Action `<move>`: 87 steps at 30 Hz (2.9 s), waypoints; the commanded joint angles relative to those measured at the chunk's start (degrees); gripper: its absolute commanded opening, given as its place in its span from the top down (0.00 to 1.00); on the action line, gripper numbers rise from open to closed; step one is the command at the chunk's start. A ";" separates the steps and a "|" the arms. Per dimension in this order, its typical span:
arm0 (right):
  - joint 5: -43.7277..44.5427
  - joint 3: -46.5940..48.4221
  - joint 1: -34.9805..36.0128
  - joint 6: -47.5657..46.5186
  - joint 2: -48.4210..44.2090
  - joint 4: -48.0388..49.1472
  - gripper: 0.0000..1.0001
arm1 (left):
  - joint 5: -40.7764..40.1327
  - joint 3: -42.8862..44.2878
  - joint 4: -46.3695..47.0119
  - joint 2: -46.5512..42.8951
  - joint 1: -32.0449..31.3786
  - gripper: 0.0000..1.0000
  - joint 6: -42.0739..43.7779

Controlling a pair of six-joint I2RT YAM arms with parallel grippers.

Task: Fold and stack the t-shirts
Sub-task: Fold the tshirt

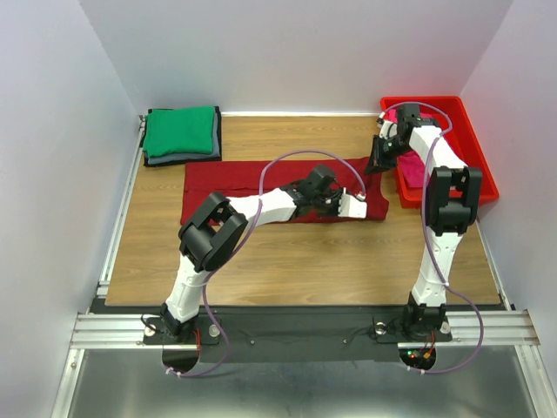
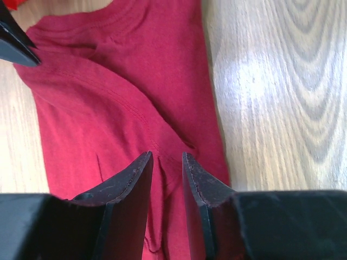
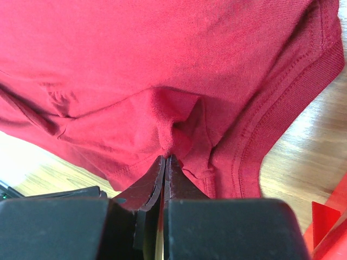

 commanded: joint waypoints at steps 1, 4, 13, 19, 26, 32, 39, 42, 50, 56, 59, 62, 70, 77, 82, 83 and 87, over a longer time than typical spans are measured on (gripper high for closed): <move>-0.98 -0.25 -0.15 -0.34 0.56 0.61 0.99 | 1.51 2.93 1.70 0.59 -0.12 0.60 1.00; -0.98 -0.34 -0.15 -0.34 0.74 0.61 1.00 | 2.21 3.98 0.39 1.56 -0.12 0.60 1.44; -0.54 -0.25 -0.15 -0.34 0.82 0.69 1.00 | 3.97 3.29 -3.22 1.30 -0.12 0.60 2.84; -0.45 -0.60 -0.15 -0.42 1.00 0.69 0.99 | 5.29 2.58 -4.19 0.59 -0.12 0.60 3.20; -0.62 -0.78 -0.15 -0.34 1.17 0.61 0.99 | 3.44 4.95 -4.19 2.44 -0.03 0.70 2.93; -1.06 -0.61 -0.15 -0.42 1.09 0.61 0.99 | 3.09 5.66 -3.40 2.53 1.02 0.96 2.32; -2.90 1.15 -0.15 -0.25 1.96 0.61 0.99 | 3.79 6.80 -2.95 -1.07 3.21 1.00 2.23; -3.61 2.47 -0.15 0.37 2.58 0.69 0.99 | 4.93 8.64 -3.31 -2.04 5.50 1.00 2.23; -4.84 5.98 -0.15 3.00 4.78 0.87 1.00 | 6.60 13.64 -2.69 -0.73 10.77 1.00 2.40; -5.98 7.48 -0.15 5.55 6.36 1.22 0.99 | 7.48 18.13 -1.73 2.88 12.27 1.00 3.90; -5.90 8.44 -0.15 6.43 6.80 1.40 0.99 | 8.18 19.89 -1.11 4.28 13.23 1.00 3.90; -6.16 8.97 -0.15 7.48 7.24 2.01 0.99 | 8.54 20.94 -0.67 5.60 13.76 1.00 4.25; -6.34 10.91 -0.15 9.68 8.29 3.16 0.93 | 7.75 21.57 -0.67 8.06 14.73 1.00 4.51; -3.62 10.65 -0.15 10.04 6.36 3.24 0.80 | 2.84 24.28 0.12 10.70 16.22 1.00 0.57; -0.45 8.63 -0.15 9.51 4.26 3.33 0.44 | -2.09 28.68 1.09 13.60 18.42 0.68 -8.22; -0.45 8.36 -0.15 9.33 3.90 3.24 0.39 | -2.62 29.29 1.00 13.69 19.03 0.62 -9.45; -1.58 5.82 -0.15 6.53 0.48 3.24 0.39 | -2.45 29.22 -2.06 9.93 21.93 0.55 -14.29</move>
